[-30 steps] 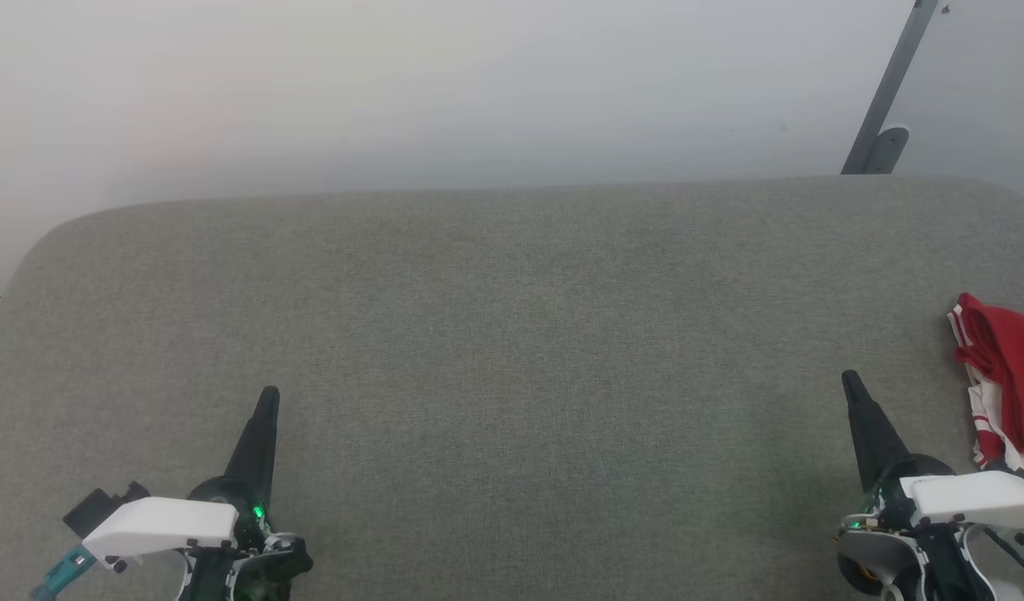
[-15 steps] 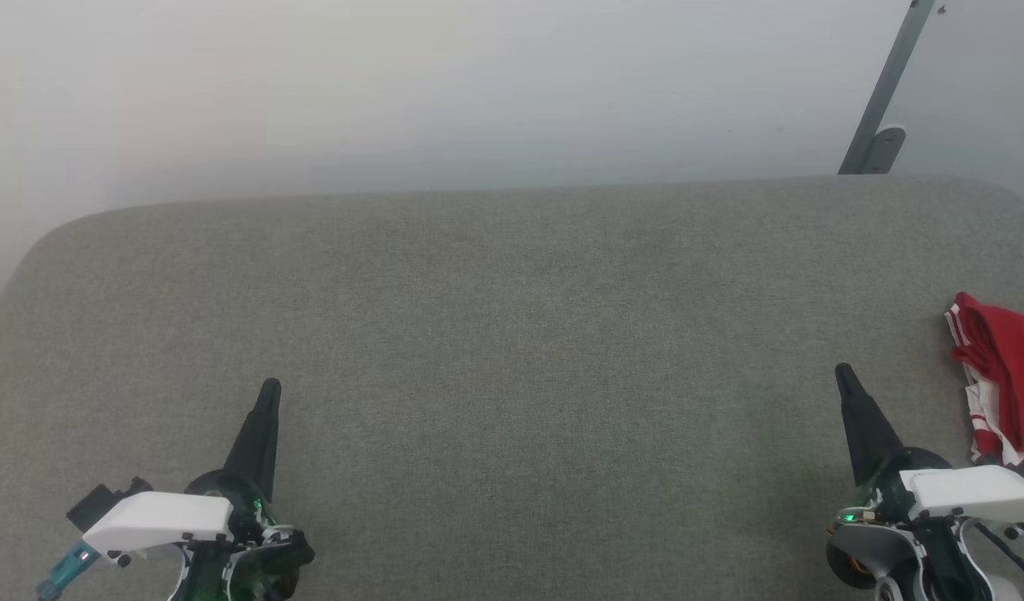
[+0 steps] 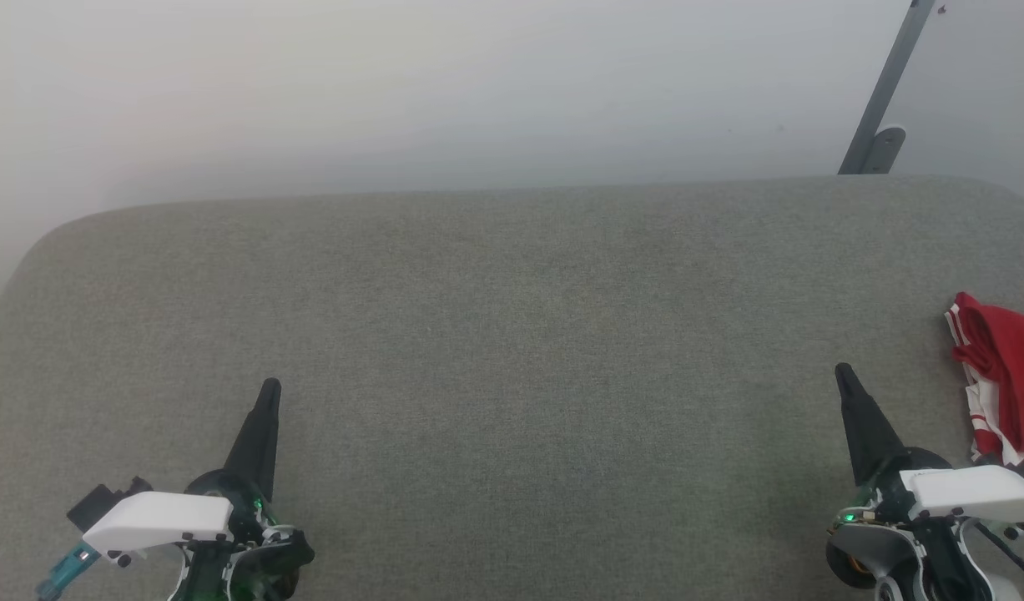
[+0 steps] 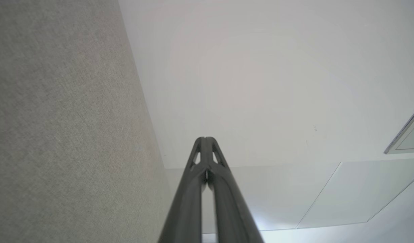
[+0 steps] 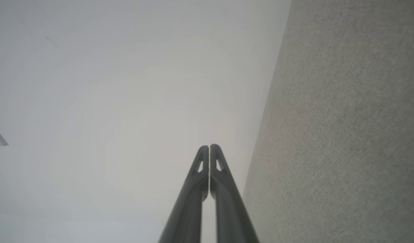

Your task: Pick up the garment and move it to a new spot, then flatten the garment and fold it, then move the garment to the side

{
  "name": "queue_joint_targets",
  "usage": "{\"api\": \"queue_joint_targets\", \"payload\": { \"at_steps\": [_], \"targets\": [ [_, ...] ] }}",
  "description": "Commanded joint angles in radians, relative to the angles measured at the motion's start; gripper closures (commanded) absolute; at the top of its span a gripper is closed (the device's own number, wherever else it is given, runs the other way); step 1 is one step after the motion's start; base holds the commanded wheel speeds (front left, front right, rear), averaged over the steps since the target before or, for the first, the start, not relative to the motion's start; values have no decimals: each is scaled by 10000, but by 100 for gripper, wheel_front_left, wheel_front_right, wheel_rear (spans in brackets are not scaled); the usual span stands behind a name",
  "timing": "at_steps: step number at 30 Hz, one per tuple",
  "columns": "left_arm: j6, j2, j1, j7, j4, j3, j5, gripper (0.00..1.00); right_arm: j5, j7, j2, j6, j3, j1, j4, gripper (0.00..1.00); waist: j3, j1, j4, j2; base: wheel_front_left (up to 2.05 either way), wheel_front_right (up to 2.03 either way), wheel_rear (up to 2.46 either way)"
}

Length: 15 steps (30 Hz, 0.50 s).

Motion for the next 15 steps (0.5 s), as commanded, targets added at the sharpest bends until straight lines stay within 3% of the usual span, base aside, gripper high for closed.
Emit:
{"api": "queue_joint_targets", "payload": {
  "at_steps": [1,15],
  "targets": [
    [-46,-1,-96,36,-5,-5,-30,100,46,29,49,4,-30,-58,33,100,0,0,1,0,0,0,0],
    [-46,-1,-96,35,-6,-5,-31,100,35,31,53,4,-39,-59,32,100,0,0,1,0,0,0,0]
  ]
}}
